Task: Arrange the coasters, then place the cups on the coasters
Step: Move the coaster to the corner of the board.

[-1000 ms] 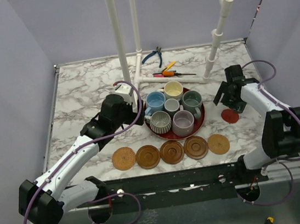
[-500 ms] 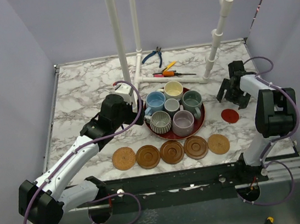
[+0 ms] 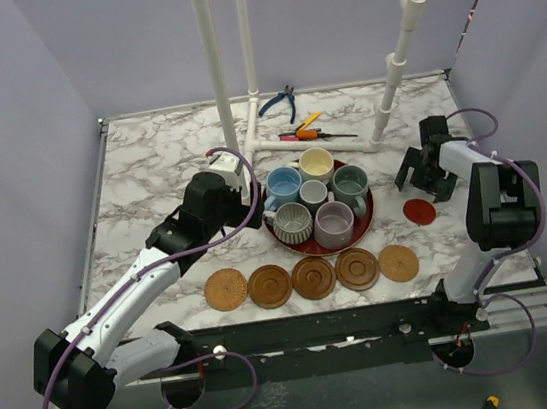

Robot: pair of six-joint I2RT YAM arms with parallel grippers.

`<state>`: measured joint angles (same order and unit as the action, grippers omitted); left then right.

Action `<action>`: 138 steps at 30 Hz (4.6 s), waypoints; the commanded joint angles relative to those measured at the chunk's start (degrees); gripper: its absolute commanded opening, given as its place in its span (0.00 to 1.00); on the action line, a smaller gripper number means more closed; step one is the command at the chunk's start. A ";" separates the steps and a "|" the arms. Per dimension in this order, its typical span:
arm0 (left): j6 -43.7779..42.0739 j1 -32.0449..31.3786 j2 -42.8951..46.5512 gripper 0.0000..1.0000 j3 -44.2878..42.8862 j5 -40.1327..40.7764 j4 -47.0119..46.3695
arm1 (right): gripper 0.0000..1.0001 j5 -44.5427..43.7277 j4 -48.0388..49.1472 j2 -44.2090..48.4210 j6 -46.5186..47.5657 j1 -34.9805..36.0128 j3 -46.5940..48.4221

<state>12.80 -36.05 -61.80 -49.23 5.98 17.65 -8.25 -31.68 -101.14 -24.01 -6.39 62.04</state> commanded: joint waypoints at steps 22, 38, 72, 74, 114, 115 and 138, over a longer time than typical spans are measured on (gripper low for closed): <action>0.98 -0.06 1.93 0.99 1.33 -2.15 -1.33 | 0.82 3.53 -13.55 15.53 -6.55 -0.03 -13.84; 1.50 -0.23 0.72 0.98 1.80 -2.46 -1.55 | 0.74 14.39 -11.97 23.33 -7.10 3.67 -11.16; 0.78 -0.25 1.42 0.99 2.38 -1.75 -1.11 | 0.63 7.76 -0.60 16.71 -18.76 5.13 -18.10; 0.77 -0.25 1.49 0.99 2.39 -1.89 -1.06 | 0.63 5.62 -1.71 17.44 -19.11 5.16 -18.49; 0.37 -0.25 2.64 0.99 2.43 -1.06 -0.73 | 0.71 0.79 -0.31 15.32 -12.47 3.13 -13.09; 0.38 -0.25 2.73 0.99 2.43 -1.06 -0.69 | 0.71 0.68 -0.17 15.24 -12.39 2.92 -13.73; 0.56 -0.26 3.88 0.99 2.57 -2.07 -0.77 | 0.71 2.89 -2.75 18.24 -14.66 0.59 -19.84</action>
<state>13.85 -36.12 -59.11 -47.31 4.89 16.80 -6.39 -31.64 -83.66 -37.60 -5.37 44.18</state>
